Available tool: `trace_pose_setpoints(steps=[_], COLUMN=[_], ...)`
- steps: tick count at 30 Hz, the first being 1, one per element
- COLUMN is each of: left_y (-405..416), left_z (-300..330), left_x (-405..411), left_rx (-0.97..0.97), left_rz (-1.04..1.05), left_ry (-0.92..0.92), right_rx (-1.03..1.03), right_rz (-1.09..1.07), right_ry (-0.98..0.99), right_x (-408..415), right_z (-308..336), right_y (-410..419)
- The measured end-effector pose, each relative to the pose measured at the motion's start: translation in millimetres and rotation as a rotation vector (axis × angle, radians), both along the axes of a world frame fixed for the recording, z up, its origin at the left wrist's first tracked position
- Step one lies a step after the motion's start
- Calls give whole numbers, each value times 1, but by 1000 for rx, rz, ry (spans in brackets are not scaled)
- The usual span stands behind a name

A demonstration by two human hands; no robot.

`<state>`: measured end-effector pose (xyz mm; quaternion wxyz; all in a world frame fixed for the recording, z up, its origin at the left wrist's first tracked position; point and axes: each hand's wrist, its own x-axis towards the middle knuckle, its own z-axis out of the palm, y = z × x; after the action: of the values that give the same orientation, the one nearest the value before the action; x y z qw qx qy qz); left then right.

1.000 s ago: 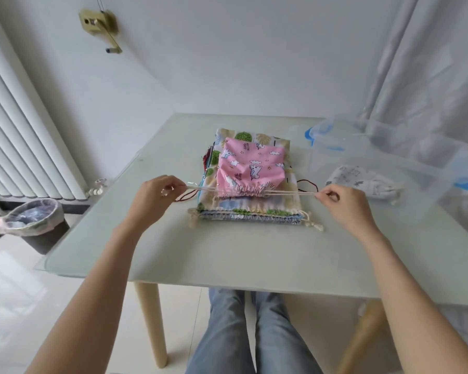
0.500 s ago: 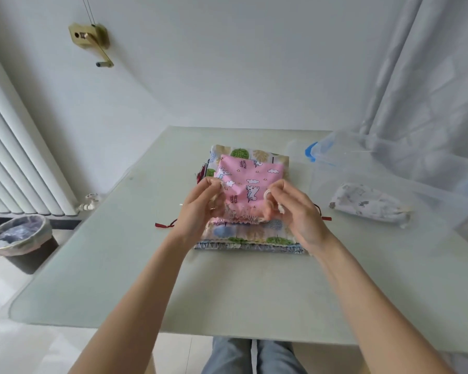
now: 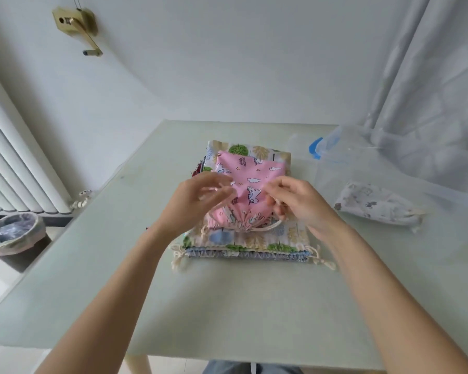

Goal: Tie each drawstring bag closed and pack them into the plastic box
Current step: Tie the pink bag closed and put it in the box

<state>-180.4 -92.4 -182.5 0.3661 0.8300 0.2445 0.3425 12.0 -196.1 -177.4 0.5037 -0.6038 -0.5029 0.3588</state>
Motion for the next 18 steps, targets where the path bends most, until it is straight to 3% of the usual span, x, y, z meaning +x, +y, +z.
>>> trace_pose_setpoints(steps=[3,7,12,15,18], left_y=[20,39,48,48,44], left_z=[23,41,45,41,25], left_x=[5,24,49,49,50], left_rx=[373,412,203,-107,-265], left_rz=[147,130,114,82,23], left_ry=[140,109,-51,-169,-53], right_rx=[-52,-54,55,74,73], right_rz=[100,168,55,-8,-47], right_ry=[59,-129,-127,-116,-104], right_x=[0,-7,-3,10,20], right_z=[24,36,29,31,32], right_y=[22,47,73,78,79])
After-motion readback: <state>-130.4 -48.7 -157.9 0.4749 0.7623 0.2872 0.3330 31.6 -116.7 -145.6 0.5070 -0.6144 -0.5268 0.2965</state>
